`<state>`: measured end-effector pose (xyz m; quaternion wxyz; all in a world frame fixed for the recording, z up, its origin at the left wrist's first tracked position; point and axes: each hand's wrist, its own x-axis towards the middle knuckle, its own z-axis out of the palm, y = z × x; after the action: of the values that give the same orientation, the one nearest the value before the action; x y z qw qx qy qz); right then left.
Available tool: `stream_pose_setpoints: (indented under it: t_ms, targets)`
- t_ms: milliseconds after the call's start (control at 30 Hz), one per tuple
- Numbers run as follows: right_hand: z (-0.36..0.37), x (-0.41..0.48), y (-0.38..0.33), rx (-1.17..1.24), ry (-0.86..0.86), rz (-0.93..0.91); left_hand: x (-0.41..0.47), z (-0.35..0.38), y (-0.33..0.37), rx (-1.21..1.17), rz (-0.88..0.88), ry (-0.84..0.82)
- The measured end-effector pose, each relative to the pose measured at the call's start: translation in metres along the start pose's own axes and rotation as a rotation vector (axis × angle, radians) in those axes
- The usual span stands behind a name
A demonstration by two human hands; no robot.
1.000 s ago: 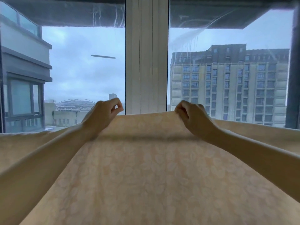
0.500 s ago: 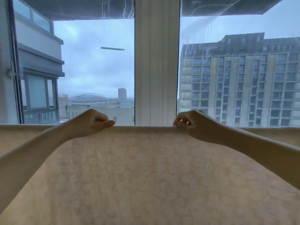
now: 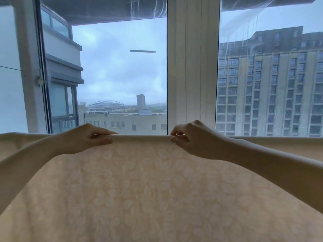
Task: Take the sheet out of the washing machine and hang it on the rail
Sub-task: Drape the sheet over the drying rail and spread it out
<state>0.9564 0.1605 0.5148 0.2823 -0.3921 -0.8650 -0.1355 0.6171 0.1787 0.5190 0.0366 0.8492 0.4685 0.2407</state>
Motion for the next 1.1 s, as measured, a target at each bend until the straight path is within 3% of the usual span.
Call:
stream_pose_setpoints:
  t_ms: [167,433,667,800,933,1100]
  targets:
    - [0.023,0.032,-0.035,-0.009,0.011,0.004,-0.015,-0.019,-0.048,-0.040,0.023,0.020]
    - [0.059,0.072,-0.087,0.040,0.079,0.084,-0.024,-0.014,-0.069,-0.205,0.183,0.298]
    - [0.067,0.069,-0.109,-0.183,0.200,0.054,-0.017,-0.008,-0.080,0.140,0.304,0.576]
    - [0.052,0.093,-0.107,-0.168,0.394,0.063,0.002,-0.029,-0.083,0.256,0.367,0.726]
    - [0.052,0.109,-0.102,-0.180,0.332,0.048,0.018,-0.033,-0.085,0.278,0.322,0.648]
    - [0.038,0.133,-0.077,-0.008,0.339,0.154,0.052,-0.046,-0.088,0.200,0.242,0.594]
